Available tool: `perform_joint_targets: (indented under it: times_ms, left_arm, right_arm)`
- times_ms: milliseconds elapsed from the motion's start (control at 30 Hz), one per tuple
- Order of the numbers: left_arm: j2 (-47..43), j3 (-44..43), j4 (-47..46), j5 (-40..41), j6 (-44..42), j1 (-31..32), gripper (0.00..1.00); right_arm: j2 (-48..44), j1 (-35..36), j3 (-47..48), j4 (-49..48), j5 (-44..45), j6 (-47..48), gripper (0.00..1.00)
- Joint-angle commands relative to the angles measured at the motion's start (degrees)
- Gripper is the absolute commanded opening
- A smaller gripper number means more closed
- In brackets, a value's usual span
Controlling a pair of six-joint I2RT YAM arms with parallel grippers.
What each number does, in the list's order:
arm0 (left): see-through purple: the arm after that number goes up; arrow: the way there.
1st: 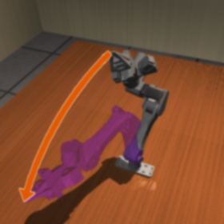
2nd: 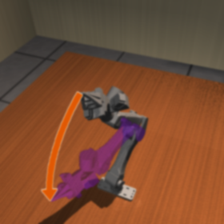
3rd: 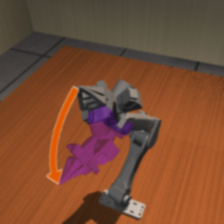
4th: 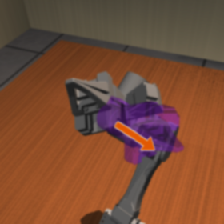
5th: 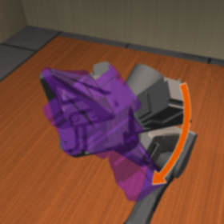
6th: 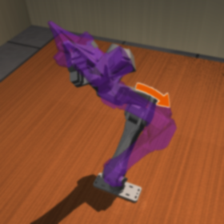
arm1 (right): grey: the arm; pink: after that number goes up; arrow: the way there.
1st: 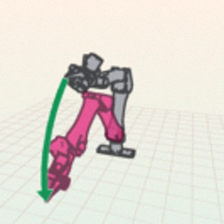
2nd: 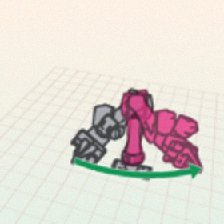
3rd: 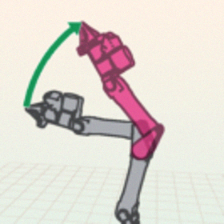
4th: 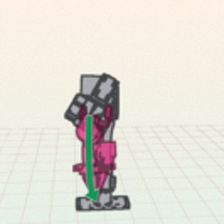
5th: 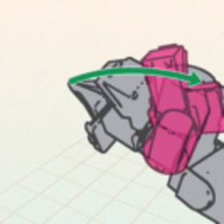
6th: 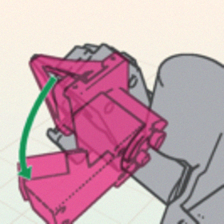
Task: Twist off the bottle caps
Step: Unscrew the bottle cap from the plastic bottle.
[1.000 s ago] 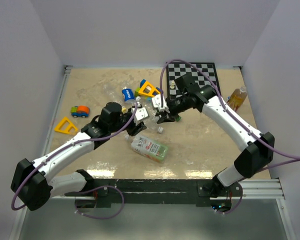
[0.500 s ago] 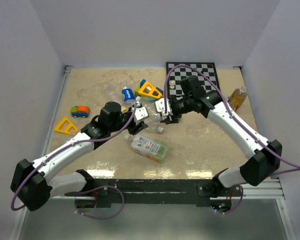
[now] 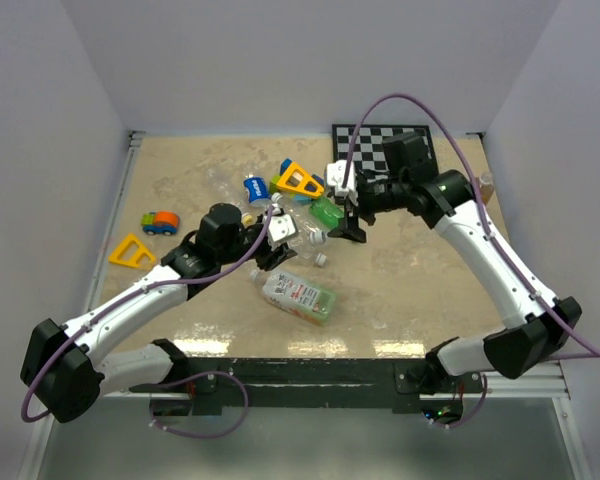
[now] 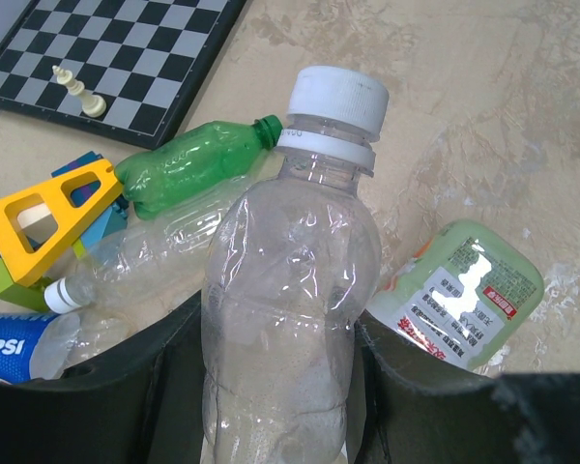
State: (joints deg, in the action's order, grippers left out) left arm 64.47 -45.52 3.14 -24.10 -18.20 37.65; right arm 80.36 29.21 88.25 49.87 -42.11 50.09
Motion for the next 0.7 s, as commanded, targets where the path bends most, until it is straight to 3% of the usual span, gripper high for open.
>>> perform_joint_targets:
  times_ms: [0, 67, 200, 667]
  left_arm:
    - [-1.45, -0.98, -1.2, -1.39, -0.35, 0.23, 0.0]
    - [-1.36, -1.06, -1.2, -1.39, -0.35, 0.23, 0.0]
    - [-1.54, -0.98, -1.2, -1.22, -0.35, 0.14, 0.0]
    - [-1.54, -0.89, -1.2, -0.69, -0.44, 0.14, 0.0]
  right_arm:
    - [-3.36, -4.59, -1.13, -8.36, -6.21, -21.82, 0.92]
    - [-3.89, -5.66, -5.6, -13.37, -10.08, -31.06, 0.94]
    - [-3.45, -5.66, -9.66, -17.42, -13.53, -37.41, 0.93]
    - [1.03, -2.76, -11.96, -17.35, -10.19, -40.86, 0.78]
